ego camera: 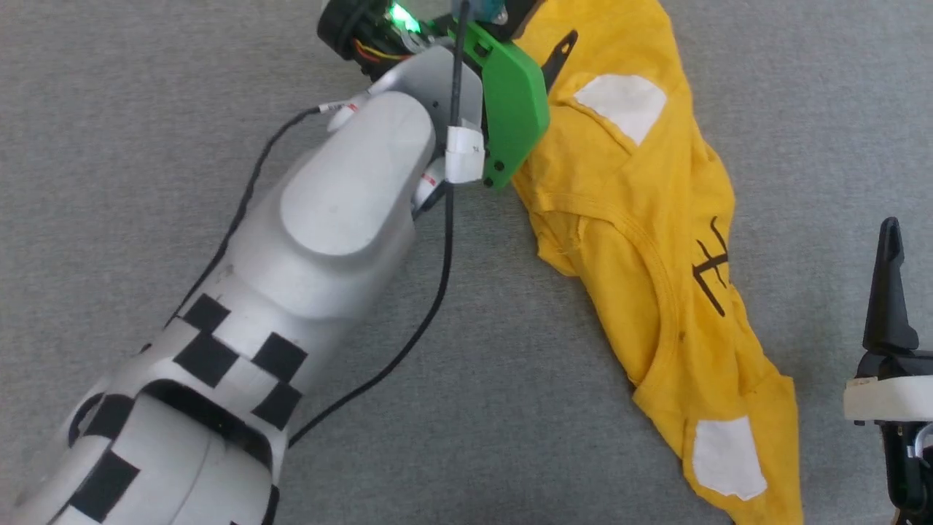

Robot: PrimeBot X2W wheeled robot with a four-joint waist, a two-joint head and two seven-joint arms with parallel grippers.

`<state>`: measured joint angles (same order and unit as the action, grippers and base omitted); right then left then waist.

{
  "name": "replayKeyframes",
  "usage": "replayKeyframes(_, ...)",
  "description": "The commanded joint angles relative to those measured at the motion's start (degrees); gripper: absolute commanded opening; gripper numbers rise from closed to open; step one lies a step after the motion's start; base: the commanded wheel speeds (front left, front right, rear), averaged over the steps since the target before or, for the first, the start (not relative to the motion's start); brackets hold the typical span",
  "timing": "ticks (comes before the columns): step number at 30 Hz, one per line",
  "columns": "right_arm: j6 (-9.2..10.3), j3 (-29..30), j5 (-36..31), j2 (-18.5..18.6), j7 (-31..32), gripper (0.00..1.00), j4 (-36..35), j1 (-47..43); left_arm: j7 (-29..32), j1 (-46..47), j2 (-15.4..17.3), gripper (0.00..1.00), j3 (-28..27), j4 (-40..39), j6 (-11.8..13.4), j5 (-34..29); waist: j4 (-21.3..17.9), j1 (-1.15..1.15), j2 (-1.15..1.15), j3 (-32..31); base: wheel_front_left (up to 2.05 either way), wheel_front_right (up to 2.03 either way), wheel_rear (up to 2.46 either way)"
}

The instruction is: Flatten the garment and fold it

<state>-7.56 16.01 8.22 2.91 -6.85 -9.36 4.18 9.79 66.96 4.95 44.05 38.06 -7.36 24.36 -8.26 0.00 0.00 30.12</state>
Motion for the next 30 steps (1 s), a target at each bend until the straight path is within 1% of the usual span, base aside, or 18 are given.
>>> replayKeyframes(1, 0.08, -0.14, -0.08, -0.03, -0.16, 1.00, 0.19, 0.93, -0.84, 0.42, -0.45, 1.00, 0.75, 1.54, -0.13, 0.88, -1.07, 0.00, 0.00, 0.83, 0.00, 0.00, 0.00)
replayKeyframes(5, 0.08, 0.19, -0.78, -0.03, 0.22, 1.00, 0.19, 0.86, -2.20, -0.02, -1.52, 1.00, 2.77, 6.08, -0.13, 1.74, -1.58, 0.00, 0.00, 0.76, 0.00, 0.00, 0.00)
replayKeyframes(7, 0.08, 0.47, -1.01, -0.03, 0.48, 1.00, 0.02, 0.80, -2.42, 0.18, -1.74, 1.00, 4.15, 8.24, 0.11, 1.16, -1.74, 0.00, 0.00, 0.83, 0.00, 0.00, 0.00)
replayKeyframes(10, 0.08, 0.58, -1.19, -0.03, 0.74, 1.00, -0.37, 0.76, -1.59, 0.22, -1.88, 1.00, 6.08, 11.68, 0.78, 0.20, -1.99, 0.00, 0.00, 0.90, 0.00, 0.00, 0.00)
replayKeyframes(13, 0.08, 0.44, -1.20, -0.03, 0.98, 1.00, -0.73, 0.76, 0.35, 0.00, -1.95, 1.00, 8.52, 15.10, 0.69, -0.79, -2.32, 0.00, 0.00, 1.02, 0.00, 0.00, 0.00)
replayKeyframes(14, 0.08, 0.39, -1.19, -0.03, 1.05, 1.00, -0.80, 0.79, 0.74, -0.03, -1.96, 0.77, 9.01, 15.87, 0.63, -0.89, -2.43, 0.00, 0.00, 1.08, 0.00, 0.00, 0.00)
replayKeyframes(15, 0.08, 0.34, -1.12, -0.03, 1.08, 1.00, -0.89, 0.83, 1.26, -0.25, -1.97, 0.00, 9.59, 16.72, 0.50, -0.76, -2.56, 0.00, 0.00, 1.12, 0.00, 0.00, 0.00)
replayKeyframes(19, 0.08, 0.58, -1.10, -0.03, 1.17, 1.00, -1.04, 0.82, 0.99, -0.18, -2.01, 0.00, 10.69, 18.15, 0.20, 0.09, -2.58, 0.00, 0.00, 1.07, 0.00, 0.00, 0.00)
replayKeyframes(24, 0.08, 1.17, -1.61, -0.03, 1.10, 1.00, -1.28, 0.76, -2.72, 0.88, -2.04, 0.00, 9.77, 17.78, 0.32, 1.85, -1.29, 0.00, 0.00, -0.93, 0.00, 0.00, 0.00)
replayKeyframes(28, 0.08, 2.38, -1.78, -0.03, 1.70, 1.00, -2.30, 0.39, -7.37, 2.90, -2.05, 0.00, 8.58, 15.11, 1.57, 2.74, 1.48, 0.00, 0.00, -2.86, 0.00, 0.00, 0.00)
replayKeyframes(30, 0.08, 3.08, -1.81, -0.03, 2.09, 1.00, -2.75, -0.04, -10.17, 2.93, -1.52, 0.00, 7.36, 13.59, 2.66, 3.31, 3.21, 0.00, 0.00, -4.66, 0.00, 0.00, 0.00)
